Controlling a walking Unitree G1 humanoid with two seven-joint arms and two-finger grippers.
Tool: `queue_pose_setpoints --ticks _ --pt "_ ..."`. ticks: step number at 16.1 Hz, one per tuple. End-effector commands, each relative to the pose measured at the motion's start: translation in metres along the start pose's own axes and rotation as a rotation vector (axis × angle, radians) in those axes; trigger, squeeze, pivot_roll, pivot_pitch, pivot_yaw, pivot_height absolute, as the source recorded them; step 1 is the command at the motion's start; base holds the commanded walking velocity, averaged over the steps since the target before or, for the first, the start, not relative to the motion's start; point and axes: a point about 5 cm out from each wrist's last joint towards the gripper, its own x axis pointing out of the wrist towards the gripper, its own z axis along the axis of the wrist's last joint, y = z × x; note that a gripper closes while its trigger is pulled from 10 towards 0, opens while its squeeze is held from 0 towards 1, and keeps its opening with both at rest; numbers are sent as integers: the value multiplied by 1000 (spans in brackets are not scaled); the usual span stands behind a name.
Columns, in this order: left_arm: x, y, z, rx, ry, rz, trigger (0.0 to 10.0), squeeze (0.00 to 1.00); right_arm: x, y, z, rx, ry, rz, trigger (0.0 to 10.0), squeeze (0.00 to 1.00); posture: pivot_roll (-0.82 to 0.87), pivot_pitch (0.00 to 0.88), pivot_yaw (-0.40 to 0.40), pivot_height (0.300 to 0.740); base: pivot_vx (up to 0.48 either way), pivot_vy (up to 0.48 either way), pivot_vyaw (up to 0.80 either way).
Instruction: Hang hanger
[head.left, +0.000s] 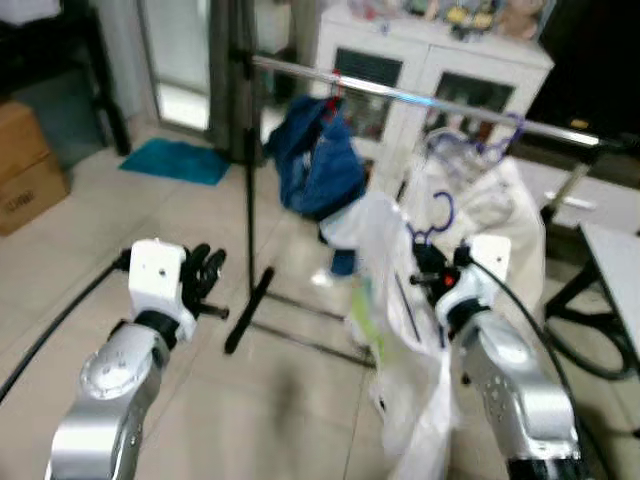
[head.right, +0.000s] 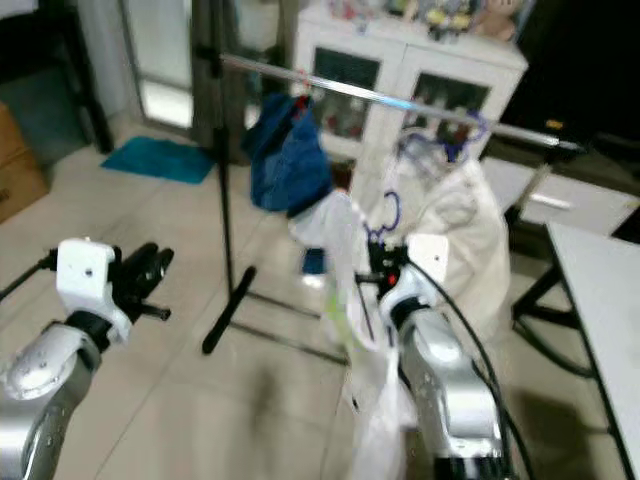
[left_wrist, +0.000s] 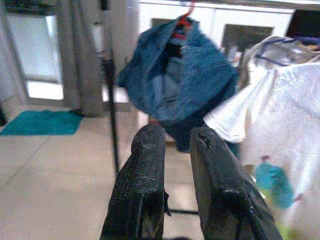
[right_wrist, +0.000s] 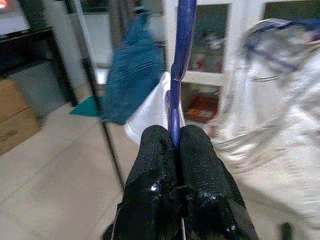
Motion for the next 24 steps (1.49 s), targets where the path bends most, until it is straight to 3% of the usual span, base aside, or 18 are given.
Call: queue_pose_setpoints --ticks 1,6,9,12,17,20,24 --pt "4 -9 3 -4 -10 -28 10000 0 -1 -10 10 -26 -33 -31 10000 0 83 0 -93 740 420 0 0" --pt "3 -9 3 -2 -10 -27 10000 0 1 -12 12 -67 -30 -29 10000 0 83 0 -96 740 421 0 0" --pt "4 -10 3 6 -6 -40 10000 0 0 -32 9 -166 66 -60 10000 0 83 0 -93 740 420 0 0" --pt "4 -10 2 9 -1 -48 10000 0 0 -40 13 -202 85 -52 10000 0 81 0 -92 740 421 0 0" --pt "5 -13 2 18 3 -66 10000 0 7 -28 27 -224 78 31 10000 0 80 0 -98 740 422 0 0" --pt "3 -14 3 28 3 -88 10000 0 15 -23 41 -220 33 -16 10000 0 84 0 -105 740 424 0 0" --pt "3 -21 5 57 2 -150 10000 0 20 -28 55 -221 -41 -62 10000 0 87 0 -114 740 422 0 0"
